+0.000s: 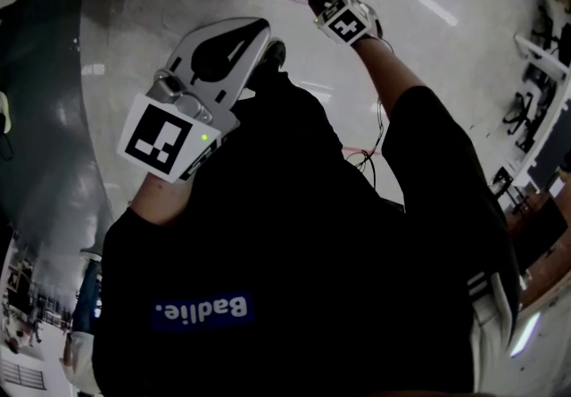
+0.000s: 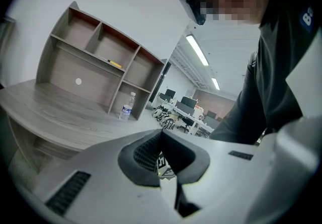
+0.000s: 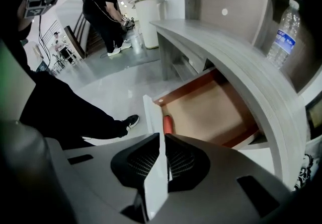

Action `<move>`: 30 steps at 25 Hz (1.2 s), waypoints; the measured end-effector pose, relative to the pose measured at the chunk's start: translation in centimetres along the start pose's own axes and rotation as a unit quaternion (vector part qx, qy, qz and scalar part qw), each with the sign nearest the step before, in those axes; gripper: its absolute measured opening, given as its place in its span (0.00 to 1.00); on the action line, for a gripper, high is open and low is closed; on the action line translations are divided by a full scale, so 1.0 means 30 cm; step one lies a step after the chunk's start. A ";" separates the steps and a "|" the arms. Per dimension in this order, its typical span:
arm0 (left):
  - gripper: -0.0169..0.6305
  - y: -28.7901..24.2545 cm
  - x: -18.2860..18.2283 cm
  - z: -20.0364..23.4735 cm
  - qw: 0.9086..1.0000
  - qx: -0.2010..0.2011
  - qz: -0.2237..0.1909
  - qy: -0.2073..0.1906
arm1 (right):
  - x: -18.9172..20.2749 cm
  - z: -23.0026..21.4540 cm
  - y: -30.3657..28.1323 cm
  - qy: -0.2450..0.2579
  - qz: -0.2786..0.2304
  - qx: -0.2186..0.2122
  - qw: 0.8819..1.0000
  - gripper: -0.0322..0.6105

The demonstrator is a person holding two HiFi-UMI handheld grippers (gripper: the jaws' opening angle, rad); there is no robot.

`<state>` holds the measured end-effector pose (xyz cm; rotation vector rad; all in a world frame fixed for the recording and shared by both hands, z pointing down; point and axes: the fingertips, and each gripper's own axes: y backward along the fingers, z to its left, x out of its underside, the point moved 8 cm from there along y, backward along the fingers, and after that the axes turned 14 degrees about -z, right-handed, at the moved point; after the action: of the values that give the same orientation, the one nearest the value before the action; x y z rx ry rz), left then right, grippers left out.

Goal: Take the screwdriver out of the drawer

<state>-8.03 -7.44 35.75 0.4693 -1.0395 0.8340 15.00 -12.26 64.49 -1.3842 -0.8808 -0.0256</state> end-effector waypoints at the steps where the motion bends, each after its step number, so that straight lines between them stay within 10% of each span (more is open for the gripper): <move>1: 0.03 0.003 0.005 0.003 1.000 -0.002 0.000 0.000 | 0.004 0.000 -0.014 0.004 0.005 -0.003 1.000 0.13; 30: 0.03 0.064 0.110 0.054 0.999 -0.035 0.019 0.025 | 0.105 -0.092 -0.242 0.031 0.164 -0.082 0.983 0.21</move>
<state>-9.63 -6.14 39.34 0.3679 -1.0313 0.8359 14.98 -14.85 72.48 -1.6608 -0.5995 0.1128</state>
